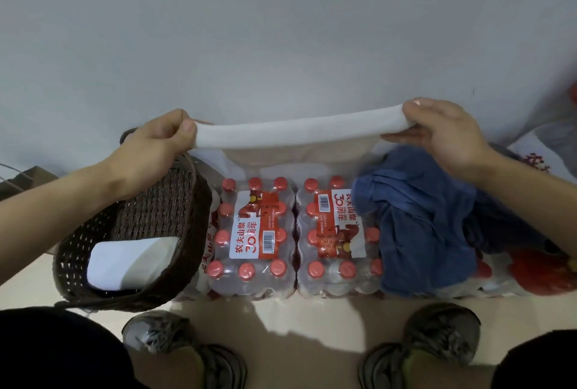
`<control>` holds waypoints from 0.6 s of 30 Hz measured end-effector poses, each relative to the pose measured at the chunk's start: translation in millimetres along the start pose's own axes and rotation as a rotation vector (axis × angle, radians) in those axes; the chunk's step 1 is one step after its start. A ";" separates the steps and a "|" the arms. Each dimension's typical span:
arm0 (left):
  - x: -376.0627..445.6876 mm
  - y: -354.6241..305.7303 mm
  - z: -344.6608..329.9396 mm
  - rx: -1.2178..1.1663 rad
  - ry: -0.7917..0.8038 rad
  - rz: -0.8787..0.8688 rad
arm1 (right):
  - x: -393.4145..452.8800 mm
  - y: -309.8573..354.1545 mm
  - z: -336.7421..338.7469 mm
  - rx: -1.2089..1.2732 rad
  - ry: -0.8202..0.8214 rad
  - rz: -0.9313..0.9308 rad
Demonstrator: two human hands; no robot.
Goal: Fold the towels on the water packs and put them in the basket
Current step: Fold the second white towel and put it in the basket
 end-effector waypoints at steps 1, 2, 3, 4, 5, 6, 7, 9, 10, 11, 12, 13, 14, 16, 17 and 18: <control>-4.8 2.4 -5.4 0.072 0.045 -0.012 | -5.8 -8.3 0.4 -0.036 0.040 -0.026; -10.1 4.9 -11.9 0.120 0.084 -0.012 | -12.5 -19.2 1.8 -0.066 0.076 -0.065; -15.6 6.7 -18.9 0.161 0.114 -0.011 | -20.2 -31.9 4.1 -0.094 0.108 -0.110; -20.9 8.2 -27.5 0.195 0.146 -0.011 | -28.3 -45.3 7.0 -0.125 0.133 -0.159; -26.2 11.4 -38.2 0.210 0.191 -0.006 | -37.1 -59.3 10.7 -0.155 0.151 -0.212; -32.1 16.3 -51.1 0.219 0.253 0.006 | -46.3 -73.9 14.3 -0.179 0.170 -0.268; -38.9 20.6 -64.5 0.231 0.324 0.012 | -56.0 -88.5 16.5 -0.197 0.201 -0.329; -53.2 27.4 -89.5 0.264 0.483 0.002 | -77.2 -115.8 15.9 -0.214 0.304 -0.483; -60.5 29.9 -100.5 0.271 0.563 0.004 | -87.3 -127.5 15.0 -0.206 0.356 -0.568; -67.0 33.5 -109.9 0.273 0.634 0.017 | -96.0 -137.3 14.3 -0.194 0.403 -0.647; -72.5 37.6 -117.6 0.273 0.694 0.040 | -103.7 -145.5 14.2 -0.179 0.440 -0.726; -77.0 42.6 -124.1 0.274 0.749 0.069 | -110.8 -152.5 14.1 -0.167 0.473 -0.805; -80.9 47.3 -129.7 0.276 0.801 0.103 | -117.5 -157.9 13.4 -0.164 0.510 -0.877; -85.1 55.9 -136.4 0.301 0.882 0.173 | -129.3 -164.6 12.4 -0.187 0.605 -0.990; -84.7 58.2 -136.9 0.322 0.896 0.200 | -134.0 -166.1 11.9 -0.204 0.653 -1.029; -82.5 60.0 -135.8 0.346 0.889 0.223 | -136.5 -166.2 11.0 -0.222 0.696 -1.054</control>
Point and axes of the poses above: each hand's wrist, its own x-axis towards the middle knuckle, its own z-axis out of the back of the hand, y = z × x, the point moved 9 cm from there along x, towards the middle knuckle, and after that the axes turned 11 degrees about x, right-handed, at the moved point
